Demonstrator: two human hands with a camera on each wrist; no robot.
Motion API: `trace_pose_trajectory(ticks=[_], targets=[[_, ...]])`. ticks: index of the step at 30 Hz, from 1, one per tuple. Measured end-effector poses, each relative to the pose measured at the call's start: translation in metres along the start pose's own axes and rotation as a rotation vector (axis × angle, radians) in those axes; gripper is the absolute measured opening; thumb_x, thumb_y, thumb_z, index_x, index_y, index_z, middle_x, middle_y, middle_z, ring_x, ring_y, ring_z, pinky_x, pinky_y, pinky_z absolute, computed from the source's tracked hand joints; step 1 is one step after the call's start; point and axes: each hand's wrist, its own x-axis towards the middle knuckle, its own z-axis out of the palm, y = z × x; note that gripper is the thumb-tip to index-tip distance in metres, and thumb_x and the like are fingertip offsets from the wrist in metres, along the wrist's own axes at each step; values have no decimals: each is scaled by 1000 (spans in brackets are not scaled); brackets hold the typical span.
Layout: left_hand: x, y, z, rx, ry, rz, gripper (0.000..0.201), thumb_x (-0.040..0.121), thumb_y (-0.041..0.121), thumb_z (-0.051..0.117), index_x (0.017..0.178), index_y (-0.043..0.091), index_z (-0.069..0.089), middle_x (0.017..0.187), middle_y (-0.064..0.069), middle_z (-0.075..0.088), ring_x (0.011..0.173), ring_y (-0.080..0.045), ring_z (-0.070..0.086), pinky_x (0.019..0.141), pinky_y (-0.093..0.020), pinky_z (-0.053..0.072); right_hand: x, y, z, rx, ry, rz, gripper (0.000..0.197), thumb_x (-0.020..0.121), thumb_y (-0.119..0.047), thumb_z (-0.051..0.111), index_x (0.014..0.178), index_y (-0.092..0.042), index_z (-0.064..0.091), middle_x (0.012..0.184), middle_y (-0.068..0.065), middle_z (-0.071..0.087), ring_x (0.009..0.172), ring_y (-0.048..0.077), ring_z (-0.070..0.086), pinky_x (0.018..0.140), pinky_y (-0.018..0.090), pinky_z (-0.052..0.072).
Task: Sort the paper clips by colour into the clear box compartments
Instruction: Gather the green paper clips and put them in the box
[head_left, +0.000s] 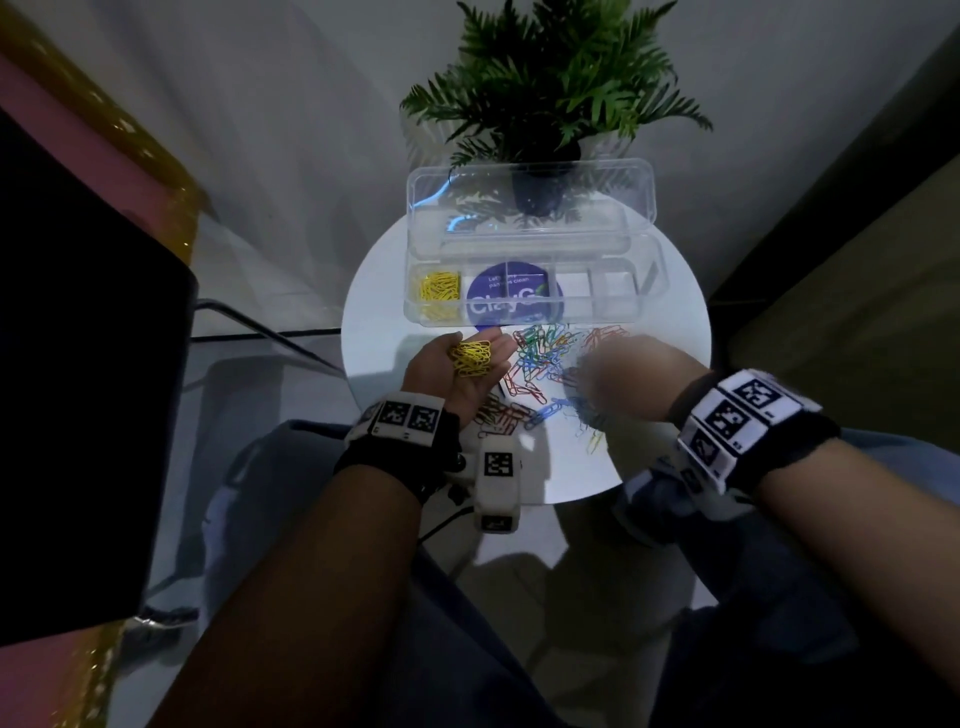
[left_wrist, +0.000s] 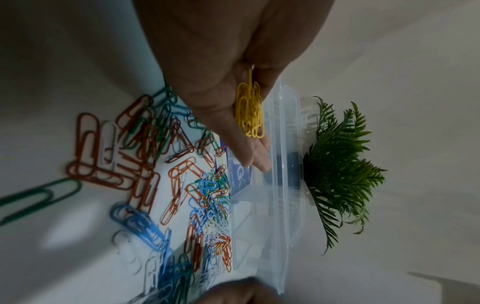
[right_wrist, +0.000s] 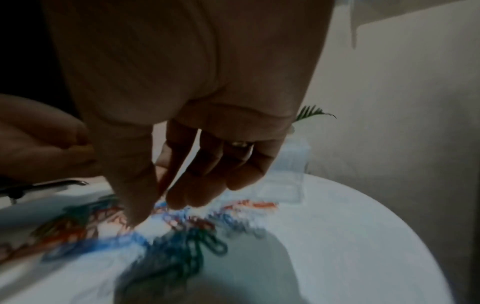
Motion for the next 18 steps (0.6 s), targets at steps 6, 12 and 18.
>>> trace_pose_trajectory(ticks=[6,12,18], targets=[[2,-3,-1,8,28,6,47,101,22,24,132,-5,46,124,-20,58,130,-26,46,57,-25,56,-3,11,25,-58,-214,20,15,68,-17,68,71,-28,59,85,-6,64,86,17,60,80,33,53],[4,-3,-5,25,4,10,47,100,22,24,131,-5,48,72,-13,72,102,-24,61,59,-26,57,11,12,27,3,-88,-43,21,73,-9,62,79,-28,55,88,-3,55,91,23,59,75,24,43],[6,-1,-7,14,2,8,45,100,23,25,121,-5,54,72,-13,72,79,-21,70,59,-26,57,15,11,32,-114,-113,-95,13,71,-20,70,85,-21,69,92,-6,44,92,22,59,81,34,51]])
